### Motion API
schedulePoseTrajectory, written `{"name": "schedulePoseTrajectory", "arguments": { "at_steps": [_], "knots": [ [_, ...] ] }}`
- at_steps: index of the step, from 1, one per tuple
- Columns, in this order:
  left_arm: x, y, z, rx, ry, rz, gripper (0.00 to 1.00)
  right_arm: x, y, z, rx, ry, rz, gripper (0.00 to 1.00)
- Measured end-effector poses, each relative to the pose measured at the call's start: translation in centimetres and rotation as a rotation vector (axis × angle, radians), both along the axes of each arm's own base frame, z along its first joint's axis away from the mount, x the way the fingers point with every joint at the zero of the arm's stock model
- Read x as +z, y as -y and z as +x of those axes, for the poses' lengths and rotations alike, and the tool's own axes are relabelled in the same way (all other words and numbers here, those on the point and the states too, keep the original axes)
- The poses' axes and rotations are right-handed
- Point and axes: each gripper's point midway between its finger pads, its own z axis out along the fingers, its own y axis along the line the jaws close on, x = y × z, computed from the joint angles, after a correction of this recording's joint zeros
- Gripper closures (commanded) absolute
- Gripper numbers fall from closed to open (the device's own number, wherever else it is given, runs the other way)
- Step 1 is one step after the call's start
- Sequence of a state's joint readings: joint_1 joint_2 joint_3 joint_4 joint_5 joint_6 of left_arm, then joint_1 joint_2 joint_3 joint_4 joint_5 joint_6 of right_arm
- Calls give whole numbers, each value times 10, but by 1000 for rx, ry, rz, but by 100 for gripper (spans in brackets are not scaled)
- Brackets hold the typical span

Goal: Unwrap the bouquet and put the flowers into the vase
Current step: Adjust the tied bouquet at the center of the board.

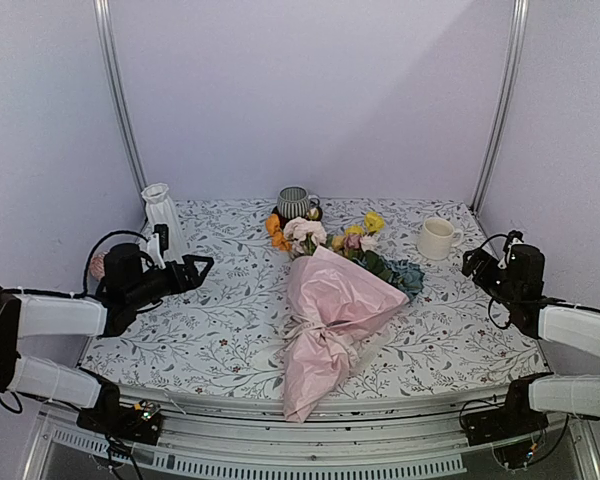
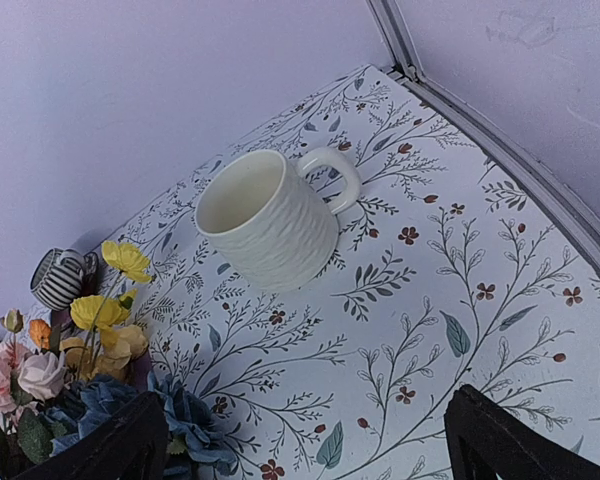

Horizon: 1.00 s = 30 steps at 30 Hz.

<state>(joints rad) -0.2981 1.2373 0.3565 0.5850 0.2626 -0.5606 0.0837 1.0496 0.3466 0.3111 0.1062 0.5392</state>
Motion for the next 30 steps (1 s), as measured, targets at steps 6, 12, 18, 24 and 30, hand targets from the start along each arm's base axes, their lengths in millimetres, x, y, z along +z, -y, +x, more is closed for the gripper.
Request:
{"name": "schedulePoseTrajectory", "arguments": {
  "at_steps": [6,12,18,24,30],
  "knots": [
    [6,3,-2,-21,21,1,2,-5,0,0,-4,-17,10,1],
    [8,10,-7,-74,30,-2,2,-16,-1,1,-7,-57,20,1],
    [17,23,-17,-169,77,-22,2,-10,-3,4,7,-50,26,1],
    [25,36,-32,-276,125,-54,2,3,-14,5,65,-29,53,1],
    [28,46,-44,-353,163,-66,3,10,-39,5,188,-67,117,1]
  ]
}}
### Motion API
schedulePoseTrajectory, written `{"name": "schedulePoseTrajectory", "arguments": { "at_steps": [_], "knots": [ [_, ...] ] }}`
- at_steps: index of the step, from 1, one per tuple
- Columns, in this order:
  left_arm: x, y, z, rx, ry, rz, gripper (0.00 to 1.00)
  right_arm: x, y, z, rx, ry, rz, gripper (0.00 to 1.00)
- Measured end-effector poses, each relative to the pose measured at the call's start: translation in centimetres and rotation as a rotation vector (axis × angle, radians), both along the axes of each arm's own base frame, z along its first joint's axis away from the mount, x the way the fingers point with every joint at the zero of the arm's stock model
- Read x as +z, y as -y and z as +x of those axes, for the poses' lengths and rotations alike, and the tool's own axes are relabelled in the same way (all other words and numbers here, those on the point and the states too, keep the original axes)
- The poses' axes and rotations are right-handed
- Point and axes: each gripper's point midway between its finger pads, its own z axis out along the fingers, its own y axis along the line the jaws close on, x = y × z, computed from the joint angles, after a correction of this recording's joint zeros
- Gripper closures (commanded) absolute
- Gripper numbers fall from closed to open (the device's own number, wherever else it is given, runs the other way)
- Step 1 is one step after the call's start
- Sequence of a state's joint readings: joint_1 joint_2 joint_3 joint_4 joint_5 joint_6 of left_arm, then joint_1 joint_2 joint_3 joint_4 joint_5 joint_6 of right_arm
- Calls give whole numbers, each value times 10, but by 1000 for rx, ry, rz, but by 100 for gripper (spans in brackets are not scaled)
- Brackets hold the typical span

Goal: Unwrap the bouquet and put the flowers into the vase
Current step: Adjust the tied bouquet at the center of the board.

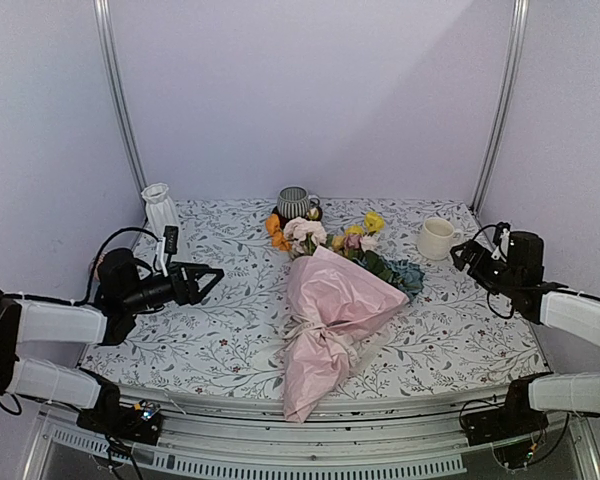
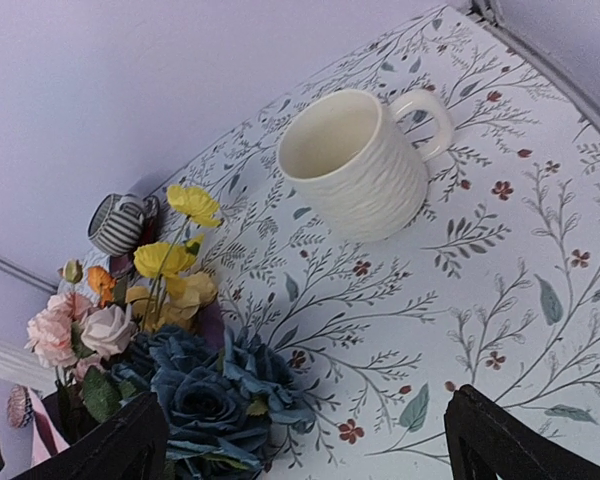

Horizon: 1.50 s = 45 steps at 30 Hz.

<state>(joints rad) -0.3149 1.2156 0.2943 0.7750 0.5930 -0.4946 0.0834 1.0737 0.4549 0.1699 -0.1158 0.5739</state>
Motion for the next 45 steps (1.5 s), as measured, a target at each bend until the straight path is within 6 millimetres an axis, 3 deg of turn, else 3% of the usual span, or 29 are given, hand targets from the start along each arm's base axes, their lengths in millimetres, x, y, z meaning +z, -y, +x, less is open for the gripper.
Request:
{"name": "schedulePoseTrajectory", "arguments": {
  "at_steps": [3,8,20,26,33,39,45],
  "knots": [
    [-2,6,-4,-28,7,10,3,0,-12,1,57,-35,41,1],
    [-9,19,-12,-78,10,34,2,-18,-35,-11,133,-132,96,1],
    [-20,31,-15,-133,-30,41,2,-23,-133,-60,402,-206,214,1],
    [-21,32,-13,-130,-38,49,2,-43,-149,-84,423,-270,259,1],
    [-31,37,-16,-144,-60,80,2,-54,-177,-92,476,-301,298,1],
    [-40,49,-32,-206,-64,124,3,-62,-201,-96,518,-309,332,1],
    [-52,67,-54,-281,-62,196,6,-71,-212,-88,499,-304,360,1]
  ]
}}
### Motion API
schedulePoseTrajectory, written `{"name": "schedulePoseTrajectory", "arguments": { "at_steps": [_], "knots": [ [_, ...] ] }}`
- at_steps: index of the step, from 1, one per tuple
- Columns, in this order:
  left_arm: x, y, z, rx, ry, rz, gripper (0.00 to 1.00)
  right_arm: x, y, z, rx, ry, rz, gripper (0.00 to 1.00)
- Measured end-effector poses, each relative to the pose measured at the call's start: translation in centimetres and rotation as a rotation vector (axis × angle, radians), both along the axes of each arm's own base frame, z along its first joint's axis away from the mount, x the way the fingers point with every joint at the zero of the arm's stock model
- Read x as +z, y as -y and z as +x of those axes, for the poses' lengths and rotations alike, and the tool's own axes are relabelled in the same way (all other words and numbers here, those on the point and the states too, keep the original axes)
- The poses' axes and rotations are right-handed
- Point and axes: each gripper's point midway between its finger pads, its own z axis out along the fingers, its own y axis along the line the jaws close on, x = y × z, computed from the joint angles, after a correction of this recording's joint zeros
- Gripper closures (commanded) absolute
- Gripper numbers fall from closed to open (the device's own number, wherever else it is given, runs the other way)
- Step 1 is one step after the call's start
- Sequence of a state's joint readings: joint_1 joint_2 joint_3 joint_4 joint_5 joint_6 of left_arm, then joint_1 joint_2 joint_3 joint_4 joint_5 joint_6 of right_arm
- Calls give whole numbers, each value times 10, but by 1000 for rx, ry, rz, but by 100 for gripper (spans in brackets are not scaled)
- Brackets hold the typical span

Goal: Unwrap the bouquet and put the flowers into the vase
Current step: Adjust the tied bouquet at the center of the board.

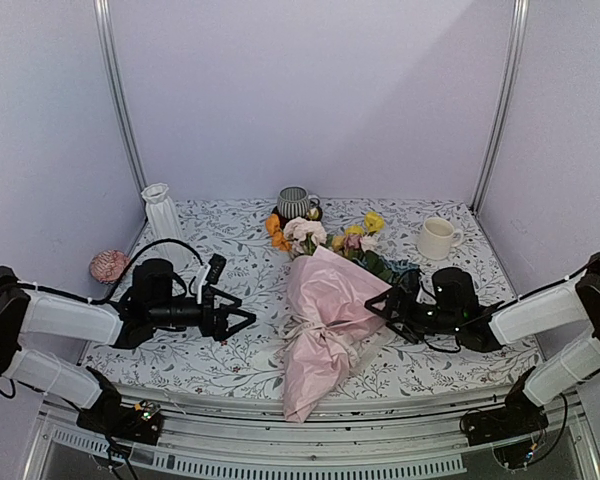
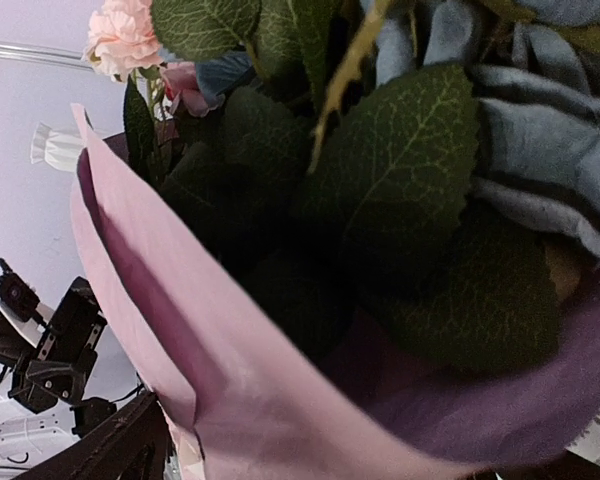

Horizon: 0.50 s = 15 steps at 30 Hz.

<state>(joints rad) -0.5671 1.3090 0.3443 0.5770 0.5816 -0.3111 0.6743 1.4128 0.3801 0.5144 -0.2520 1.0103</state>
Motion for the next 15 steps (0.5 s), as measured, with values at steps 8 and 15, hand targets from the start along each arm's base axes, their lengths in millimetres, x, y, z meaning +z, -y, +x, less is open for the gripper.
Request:
{"name": "schedulePoseTrajectory", "arguments": {
  "at_steps": [8,15],
  "knots": [
    [-8,8,2,-8,10,68,12,-2,-26,42,-29,17,-13,1],
    [-15,9,2,-8,6,98,21,22,-62,88,-13,99,20,1]
  ]
}}
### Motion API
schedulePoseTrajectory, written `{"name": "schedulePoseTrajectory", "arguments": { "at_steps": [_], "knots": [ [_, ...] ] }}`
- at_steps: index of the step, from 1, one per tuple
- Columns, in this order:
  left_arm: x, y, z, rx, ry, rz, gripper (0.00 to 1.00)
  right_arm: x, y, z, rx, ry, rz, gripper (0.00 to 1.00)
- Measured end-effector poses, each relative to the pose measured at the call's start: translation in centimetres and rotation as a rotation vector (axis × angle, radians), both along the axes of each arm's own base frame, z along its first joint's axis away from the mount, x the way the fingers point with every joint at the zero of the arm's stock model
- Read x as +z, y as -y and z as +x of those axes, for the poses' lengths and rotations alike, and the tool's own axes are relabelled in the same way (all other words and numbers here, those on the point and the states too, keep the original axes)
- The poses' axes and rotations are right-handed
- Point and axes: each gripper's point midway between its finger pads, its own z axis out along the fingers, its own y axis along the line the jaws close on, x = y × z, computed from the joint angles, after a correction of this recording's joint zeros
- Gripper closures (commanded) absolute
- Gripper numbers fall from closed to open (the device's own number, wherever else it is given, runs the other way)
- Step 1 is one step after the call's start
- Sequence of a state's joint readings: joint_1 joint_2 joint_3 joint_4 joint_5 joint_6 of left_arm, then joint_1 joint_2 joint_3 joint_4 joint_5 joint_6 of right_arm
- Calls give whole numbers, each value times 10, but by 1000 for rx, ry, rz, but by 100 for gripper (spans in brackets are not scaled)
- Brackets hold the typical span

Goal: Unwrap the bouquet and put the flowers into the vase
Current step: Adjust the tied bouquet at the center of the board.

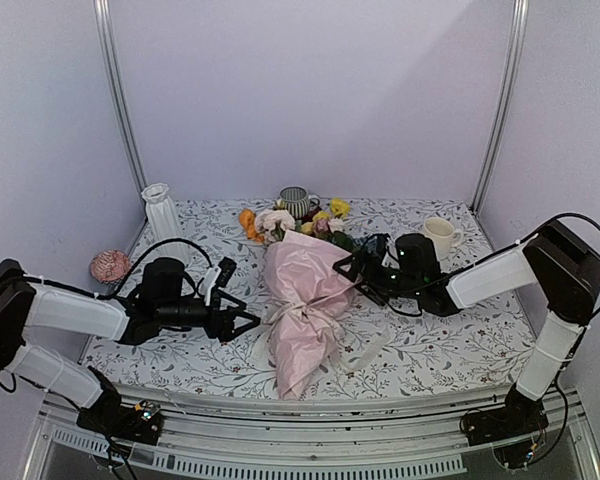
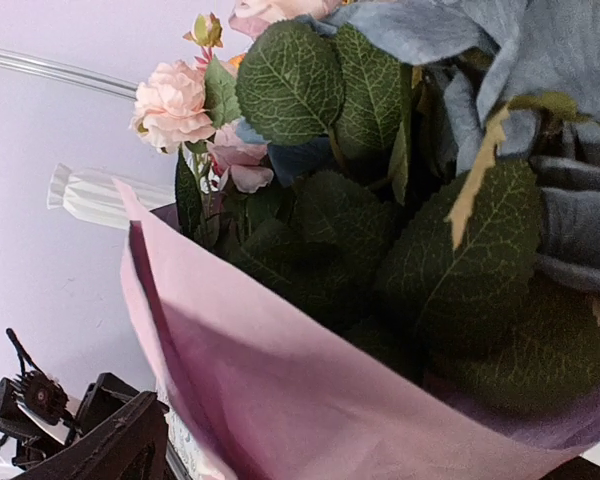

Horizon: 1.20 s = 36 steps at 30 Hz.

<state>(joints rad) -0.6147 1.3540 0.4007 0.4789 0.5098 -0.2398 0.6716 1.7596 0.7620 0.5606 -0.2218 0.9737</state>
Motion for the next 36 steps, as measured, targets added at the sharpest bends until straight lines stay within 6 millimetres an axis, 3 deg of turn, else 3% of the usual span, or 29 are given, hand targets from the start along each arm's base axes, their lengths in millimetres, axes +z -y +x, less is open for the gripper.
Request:
{"name": "schedulePoseTrajectory", "arguments": {
  "at_steps": [4,9,20,24,32,36],
  "knots": [
    [-9,4,-7,-24,-16,26,28,6,1,8,-1,33,-1,1],
    [-26,10,-16,-50,-44,84,46,12,20,2,-7,70,-37,1],
    [-47,19,-8,-39,-72,203,60,77,57,-30,53,352,-178,1],
    [-60,17,-4,-17,-99,260,60,80,62,-46,84,415,-229,1],
    [-72,17,-6,-16,-128,306,63,72,53,-66,202,473,-303,1],
    [-81,19,-7,-21,-145,336,68,84,55,-78,247,532,-328,1]
  ]
}}
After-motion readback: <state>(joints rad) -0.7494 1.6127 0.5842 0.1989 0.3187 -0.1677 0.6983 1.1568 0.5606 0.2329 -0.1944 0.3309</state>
